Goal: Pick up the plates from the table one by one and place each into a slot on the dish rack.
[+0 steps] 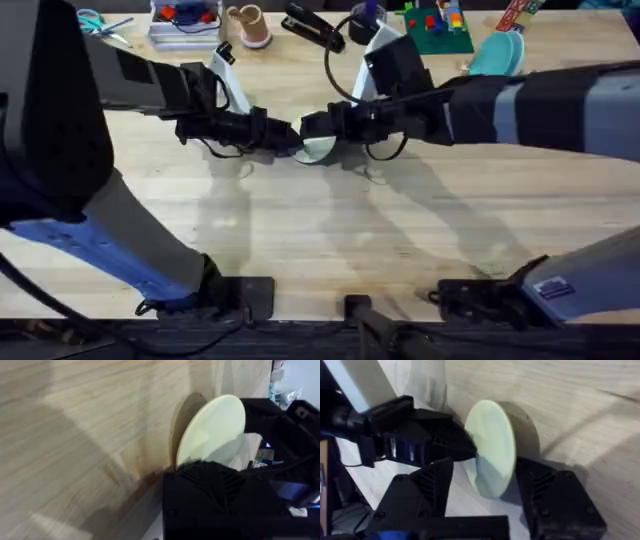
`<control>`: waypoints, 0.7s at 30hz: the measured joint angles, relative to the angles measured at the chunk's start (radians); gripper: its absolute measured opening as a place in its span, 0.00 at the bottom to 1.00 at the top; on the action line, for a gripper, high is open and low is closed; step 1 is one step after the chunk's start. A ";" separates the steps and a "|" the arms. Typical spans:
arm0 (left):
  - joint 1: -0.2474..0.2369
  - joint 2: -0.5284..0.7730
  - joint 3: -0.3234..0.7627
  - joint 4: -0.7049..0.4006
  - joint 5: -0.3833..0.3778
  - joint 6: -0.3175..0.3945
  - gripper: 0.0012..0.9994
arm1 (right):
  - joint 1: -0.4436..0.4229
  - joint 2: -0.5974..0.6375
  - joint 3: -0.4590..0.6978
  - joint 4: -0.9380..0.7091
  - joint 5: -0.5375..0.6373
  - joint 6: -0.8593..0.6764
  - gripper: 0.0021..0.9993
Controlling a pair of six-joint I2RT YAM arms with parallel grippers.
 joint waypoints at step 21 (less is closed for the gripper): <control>0.011 0.000 0.000 -0.009 0.013 0.000 0.04 | -0.013 0.011 0.003 0.008 -0.010 0.011 0.03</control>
